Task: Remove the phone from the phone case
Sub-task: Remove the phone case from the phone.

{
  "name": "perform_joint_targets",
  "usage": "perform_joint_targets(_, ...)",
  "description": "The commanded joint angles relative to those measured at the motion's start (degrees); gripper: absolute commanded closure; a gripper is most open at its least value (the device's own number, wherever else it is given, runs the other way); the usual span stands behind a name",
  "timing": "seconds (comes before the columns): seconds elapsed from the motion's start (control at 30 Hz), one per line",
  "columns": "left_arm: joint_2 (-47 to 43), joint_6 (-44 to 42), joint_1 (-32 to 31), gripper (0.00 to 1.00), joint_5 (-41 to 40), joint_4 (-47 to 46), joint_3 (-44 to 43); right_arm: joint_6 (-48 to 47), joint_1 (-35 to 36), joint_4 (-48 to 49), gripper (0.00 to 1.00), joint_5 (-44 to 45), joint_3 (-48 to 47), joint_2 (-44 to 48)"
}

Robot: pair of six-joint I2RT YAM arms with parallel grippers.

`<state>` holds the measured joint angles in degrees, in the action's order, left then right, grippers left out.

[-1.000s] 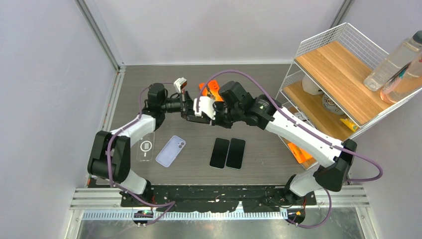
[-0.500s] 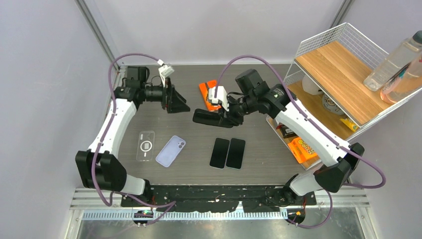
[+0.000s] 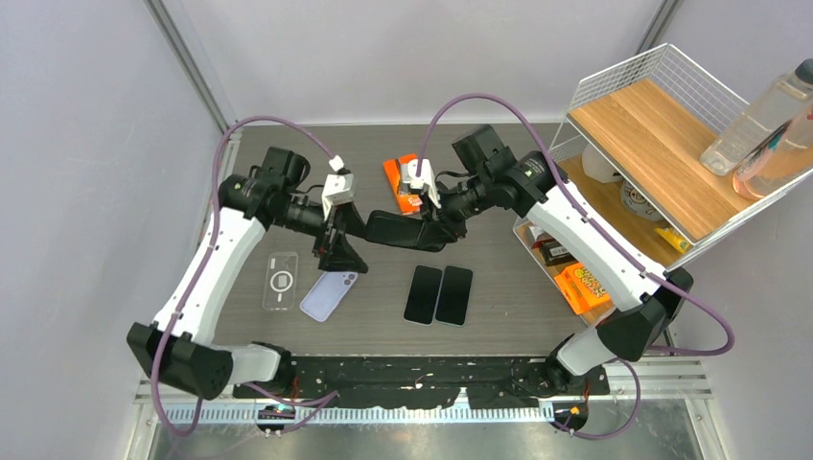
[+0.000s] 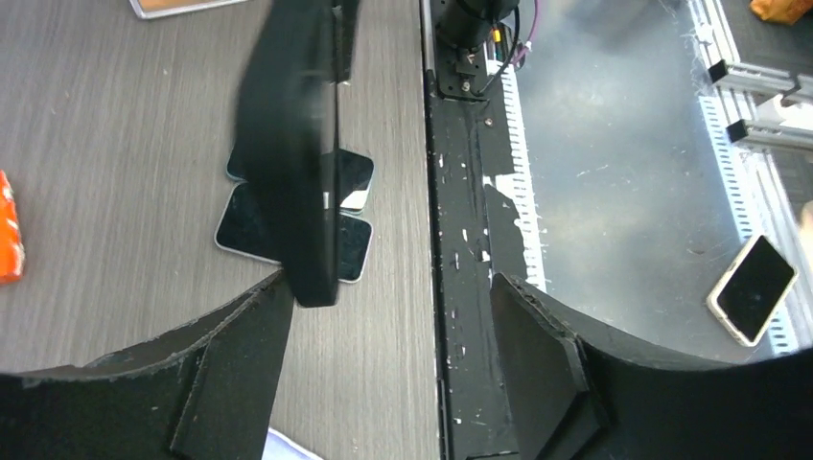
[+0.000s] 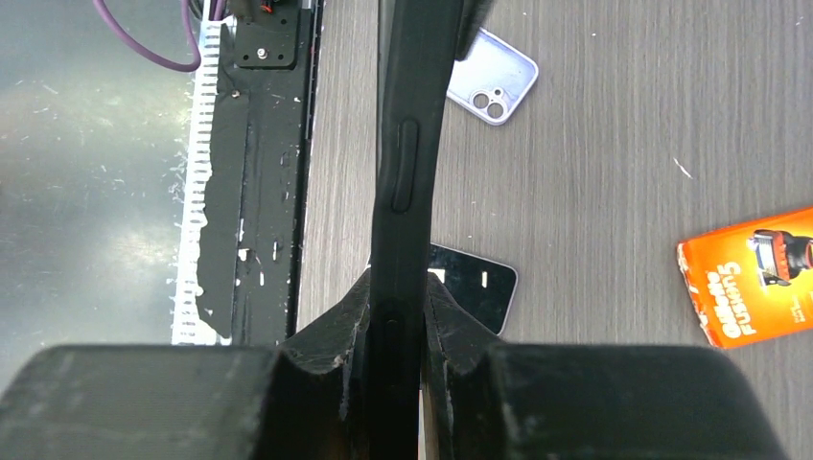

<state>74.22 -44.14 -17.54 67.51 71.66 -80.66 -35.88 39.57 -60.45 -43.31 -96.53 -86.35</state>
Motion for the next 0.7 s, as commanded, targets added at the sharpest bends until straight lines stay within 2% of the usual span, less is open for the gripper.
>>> perform_joint_targets(0.0, -4.91, 6.83, -2.24, 0.26, 0.32, -10.08, 2.96, 0.86, -0.62, 1.83, 0.95, -4.98, -2.74, 0.88)
perform_joint_targets(0.13, -5.77, 8.68, -4.12, 0.42, -1.22, -13.74, 4.17, 1.34, -1.01, 2.09, 0.95, -6.11, -2.61, 0.99)
perform_joint_targets(0.3, -5.31, 11.35, -5.00, 0.51, -1.59, -18.08, 5.73, 1.60, -1.33, 2.20, 0.95, -7.23, -2.35, 1.17)
perform_joint_targets(0.5, -5.18, 12.06, -6.03, 0.68, -1.77, -20.94, 6.65, 1.76, -1.82, 2.34, 0.95, -8.40, -1.43, 1.64)
perform_joint_targets(0.67, -5.00, 10.15, -6.28, 0.92, -1.69, -22.07, 6.74, 1.46, -1.93, 1.79, 0.95, -9.64, -1.23, 1.64)
